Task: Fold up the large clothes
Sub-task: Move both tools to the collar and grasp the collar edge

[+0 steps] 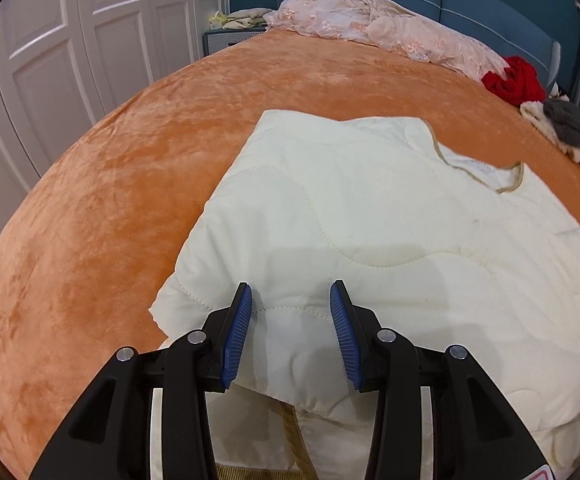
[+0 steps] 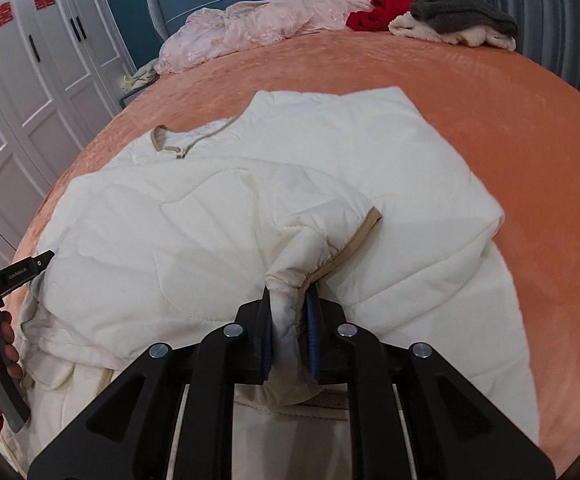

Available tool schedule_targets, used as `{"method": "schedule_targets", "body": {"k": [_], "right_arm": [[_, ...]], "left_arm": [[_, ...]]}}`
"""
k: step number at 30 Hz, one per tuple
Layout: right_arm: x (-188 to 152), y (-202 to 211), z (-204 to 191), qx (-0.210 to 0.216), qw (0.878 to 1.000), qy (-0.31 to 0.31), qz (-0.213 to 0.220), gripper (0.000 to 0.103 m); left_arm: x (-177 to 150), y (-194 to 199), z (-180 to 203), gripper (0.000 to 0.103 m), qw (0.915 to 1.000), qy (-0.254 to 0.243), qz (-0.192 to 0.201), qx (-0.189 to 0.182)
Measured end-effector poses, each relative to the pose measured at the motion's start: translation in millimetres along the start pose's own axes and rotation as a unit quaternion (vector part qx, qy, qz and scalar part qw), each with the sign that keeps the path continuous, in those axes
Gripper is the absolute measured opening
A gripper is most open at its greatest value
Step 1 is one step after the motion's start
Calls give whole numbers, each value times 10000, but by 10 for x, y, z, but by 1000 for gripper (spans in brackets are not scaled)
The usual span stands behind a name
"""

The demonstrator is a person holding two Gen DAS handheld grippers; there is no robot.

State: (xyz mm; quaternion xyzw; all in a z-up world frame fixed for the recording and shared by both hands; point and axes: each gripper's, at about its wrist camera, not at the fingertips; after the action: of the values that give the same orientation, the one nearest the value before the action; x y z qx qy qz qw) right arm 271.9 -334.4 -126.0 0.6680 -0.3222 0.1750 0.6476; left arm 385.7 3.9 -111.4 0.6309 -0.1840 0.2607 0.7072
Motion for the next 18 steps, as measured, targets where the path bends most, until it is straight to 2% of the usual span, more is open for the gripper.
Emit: {"method": "schedule_targets", "body": {"k": [12,14,15,16,18], "right_arm": [[-73,-48,10,56,9999,-95,-55,15],[-35,50,18,-28,9999,-73,-78,23],[-9,128,22,-135,9999,-78,-55,33],[28,281,35,-256,9996,-91,105,41],[103,524,56,-388,9981,-59,483,51]], "left_arm": [[-84,-57,41,40,9997,-156,135,156],[-57,-29,17,40,9999,-96,86,71],[-31,3,-1,40,10000,-72,49,27],[10,50,-34,40,10000,-36,5,-45],[137,178,-132,40,9997,91,15,-247]]}}
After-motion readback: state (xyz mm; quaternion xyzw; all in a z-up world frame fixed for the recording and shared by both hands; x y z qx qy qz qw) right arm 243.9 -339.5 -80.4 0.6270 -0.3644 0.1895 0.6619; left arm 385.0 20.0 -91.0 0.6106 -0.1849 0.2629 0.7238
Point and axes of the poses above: each gripper's, at about its wrist camera, not at the fingertips, and y roughly against the way its jaws point, z to its right, x to its top, and after that the axes turned 11 degrees about y, right-handed
